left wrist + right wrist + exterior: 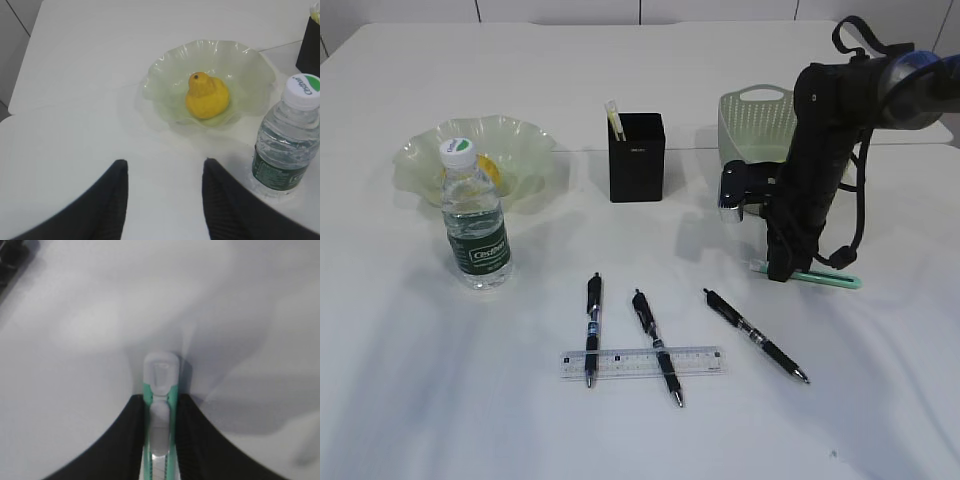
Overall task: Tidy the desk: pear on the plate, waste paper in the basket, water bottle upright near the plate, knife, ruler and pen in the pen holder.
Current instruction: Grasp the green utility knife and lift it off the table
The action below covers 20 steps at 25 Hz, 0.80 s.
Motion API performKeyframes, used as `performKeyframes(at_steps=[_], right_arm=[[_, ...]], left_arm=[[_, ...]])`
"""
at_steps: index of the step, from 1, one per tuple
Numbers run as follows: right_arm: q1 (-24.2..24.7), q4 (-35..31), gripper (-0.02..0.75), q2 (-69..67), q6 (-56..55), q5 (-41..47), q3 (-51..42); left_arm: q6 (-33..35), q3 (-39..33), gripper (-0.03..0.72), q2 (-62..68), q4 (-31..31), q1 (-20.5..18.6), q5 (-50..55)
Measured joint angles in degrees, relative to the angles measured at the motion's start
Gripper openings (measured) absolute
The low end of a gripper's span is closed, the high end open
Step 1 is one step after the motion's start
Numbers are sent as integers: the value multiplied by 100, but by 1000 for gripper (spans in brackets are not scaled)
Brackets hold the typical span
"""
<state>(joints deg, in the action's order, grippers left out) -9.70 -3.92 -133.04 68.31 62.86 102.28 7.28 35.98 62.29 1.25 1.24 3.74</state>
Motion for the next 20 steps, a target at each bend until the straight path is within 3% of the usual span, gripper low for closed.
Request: performKeyframes(at_steps=[12, 20], right_arm=[[0, -76, 136, 0, -14, -22, 0], [13, -194, 136, 0, -935, -22, 0]], left_arm=[[0, 0, 341, 0, 0, 0, 0], [0, 0, 341, 0, 0, 0, 0]])
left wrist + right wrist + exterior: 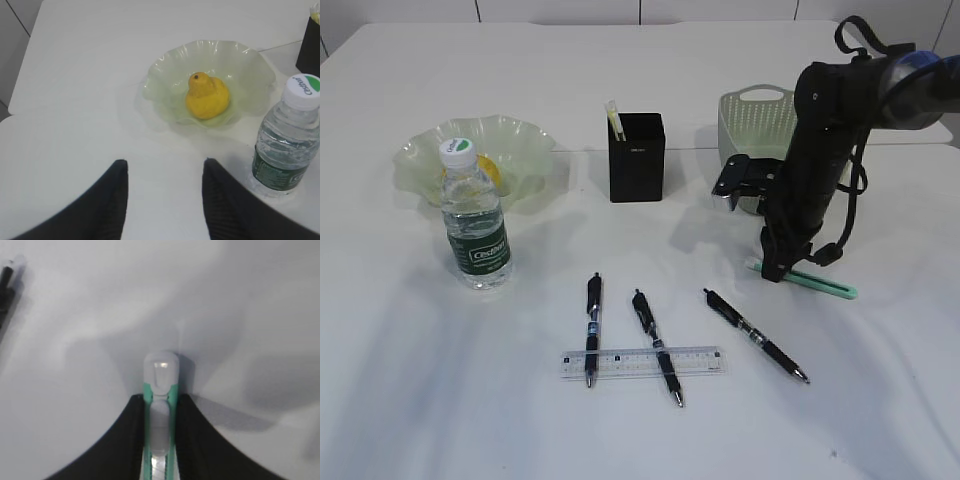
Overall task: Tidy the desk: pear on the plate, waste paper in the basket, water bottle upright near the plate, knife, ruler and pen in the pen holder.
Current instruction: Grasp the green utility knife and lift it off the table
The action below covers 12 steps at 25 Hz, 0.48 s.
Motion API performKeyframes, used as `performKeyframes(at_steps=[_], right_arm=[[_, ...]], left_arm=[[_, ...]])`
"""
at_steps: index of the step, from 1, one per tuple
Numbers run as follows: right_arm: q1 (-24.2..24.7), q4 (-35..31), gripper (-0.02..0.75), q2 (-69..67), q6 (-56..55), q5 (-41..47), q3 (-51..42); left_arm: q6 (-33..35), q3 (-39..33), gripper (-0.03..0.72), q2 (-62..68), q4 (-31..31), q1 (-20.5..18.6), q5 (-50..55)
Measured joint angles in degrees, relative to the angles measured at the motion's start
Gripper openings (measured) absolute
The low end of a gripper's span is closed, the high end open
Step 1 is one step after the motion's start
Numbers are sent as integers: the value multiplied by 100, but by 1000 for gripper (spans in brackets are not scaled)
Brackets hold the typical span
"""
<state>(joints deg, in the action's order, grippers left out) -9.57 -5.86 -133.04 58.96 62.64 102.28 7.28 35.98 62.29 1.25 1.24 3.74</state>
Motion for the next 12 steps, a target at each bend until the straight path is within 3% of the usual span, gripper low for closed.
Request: performKeyframes(at_steps=[5, 12], right_arm=[[4, -83, 136, 0, -181, 81, 0], [4, -145, 135, 0, -1387, 157, 9]], left_arm=[[0, 0, 341, 0, 0, 0, 0], [0, 0, 341, 0, 0, 0, -3]])
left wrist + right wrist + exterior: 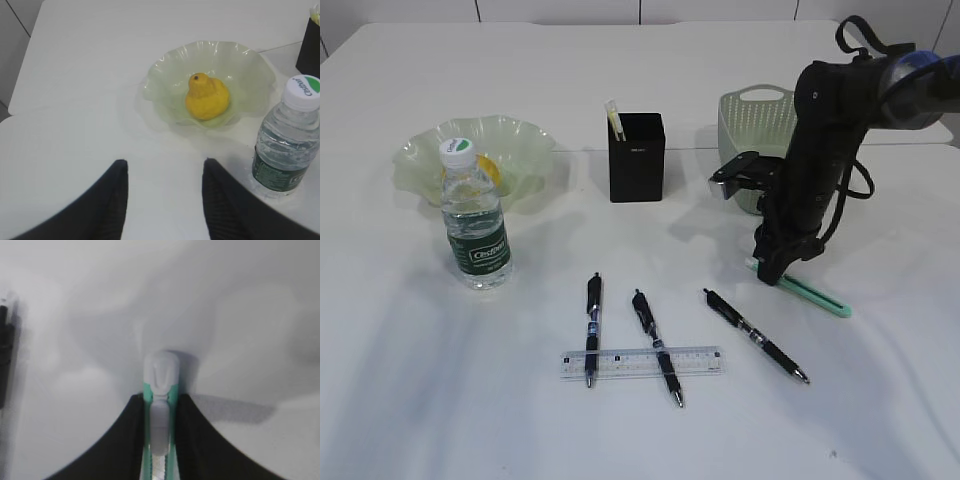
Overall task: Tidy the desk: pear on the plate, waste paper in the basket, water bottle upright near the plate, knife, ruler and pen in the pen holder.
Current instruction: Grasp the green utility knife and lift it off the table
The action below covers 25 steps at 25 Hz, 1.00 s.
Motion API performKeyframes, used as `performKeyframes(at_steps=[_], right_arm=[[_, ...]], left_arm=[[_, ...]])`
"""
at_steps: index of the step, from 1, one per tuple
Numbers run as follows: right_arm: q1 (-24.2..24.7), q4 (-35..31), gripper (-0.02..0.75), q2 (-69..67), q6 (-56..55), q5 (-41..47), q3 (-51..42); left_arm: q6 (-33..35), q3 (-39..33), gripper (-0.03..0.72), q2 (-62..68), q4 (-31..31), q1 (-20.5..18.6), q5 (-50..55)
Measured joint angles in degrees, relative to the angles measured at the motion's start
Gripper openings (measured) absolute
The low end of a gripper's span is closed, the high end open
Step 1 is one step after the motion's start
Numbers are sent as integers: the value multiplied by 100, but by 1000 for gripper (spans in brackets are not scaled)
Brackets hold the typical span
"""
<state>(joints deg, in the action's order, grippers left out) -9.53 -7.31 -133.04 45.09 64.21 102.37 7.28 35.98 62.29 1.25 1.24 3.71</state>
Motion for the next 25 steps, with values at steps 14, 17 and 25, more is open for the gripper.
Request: performKeyframes(at_steps=[14, 17, 25], right_arm=[[0, -340, 135, -5, -1076, 127, 0], [0, -362, 135, -14, -1113, 168, 59], [0, -583, 135, -14, -1290, 480, 737]], left_arm=[[0, 0, 341, 0, -59, 0, -10], [0, 0, 341, 0, -59, 0, -10], [0, 0, 341, 0, -125, 0, -10]])
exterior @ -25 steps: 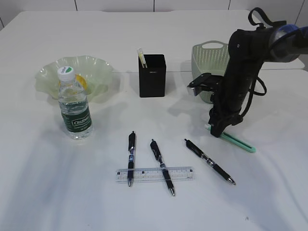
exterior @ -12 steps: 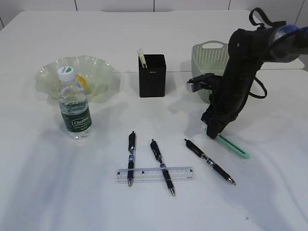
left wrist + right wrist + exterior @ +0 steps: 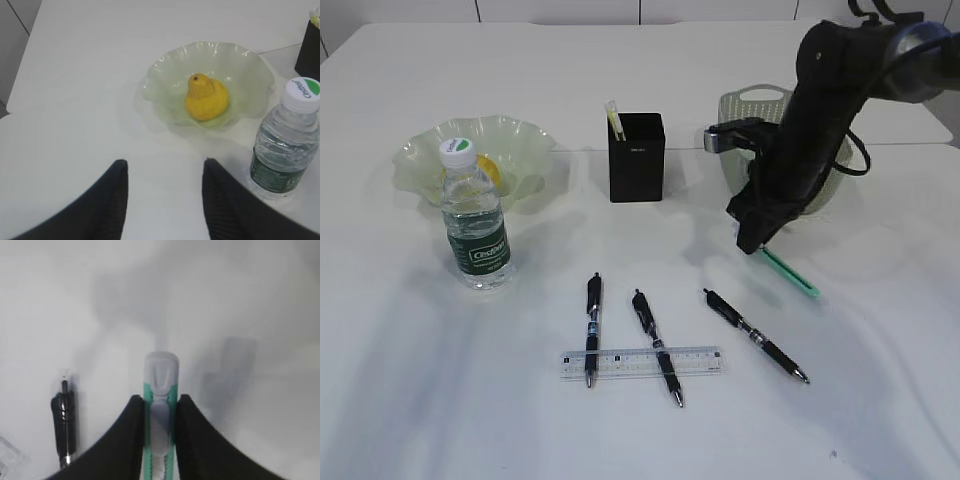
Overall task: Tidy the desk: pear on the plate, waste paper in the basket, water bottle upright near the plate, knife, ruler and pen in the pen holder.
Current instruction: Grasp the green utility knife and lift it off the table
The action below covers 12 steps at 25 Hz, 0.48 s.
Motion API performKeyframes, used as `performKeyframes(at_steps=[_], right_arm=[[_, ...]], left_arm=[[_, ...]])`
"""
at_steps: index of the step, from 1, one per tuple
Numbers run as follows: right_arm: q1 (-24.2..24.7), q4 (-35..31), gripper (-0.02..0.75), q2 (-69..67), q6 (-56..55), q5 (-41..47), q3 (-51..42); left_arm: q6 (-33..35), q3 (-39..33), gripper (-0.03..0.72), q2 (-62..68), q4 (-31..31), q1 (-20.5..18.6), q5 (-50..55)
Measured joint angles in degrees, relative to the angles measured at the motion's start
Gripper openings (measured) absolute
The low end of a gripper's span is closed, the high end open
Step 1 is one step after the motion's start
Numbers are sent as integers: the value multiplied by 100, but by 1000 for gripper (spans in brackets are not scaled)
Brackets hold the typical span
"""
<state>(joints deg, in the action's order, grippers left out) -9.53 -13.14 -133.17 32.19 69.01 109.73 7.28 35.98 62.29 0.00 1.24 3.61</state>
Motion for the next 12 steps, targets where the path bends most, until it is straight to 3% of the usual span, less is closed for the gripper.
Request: performKeyframes(at_steps=[12], right_arm=[[0, -683, 135, 0, -92, 77, 526]], left_arm=[[0, 0, 341, 0, -124, 0, 0]])
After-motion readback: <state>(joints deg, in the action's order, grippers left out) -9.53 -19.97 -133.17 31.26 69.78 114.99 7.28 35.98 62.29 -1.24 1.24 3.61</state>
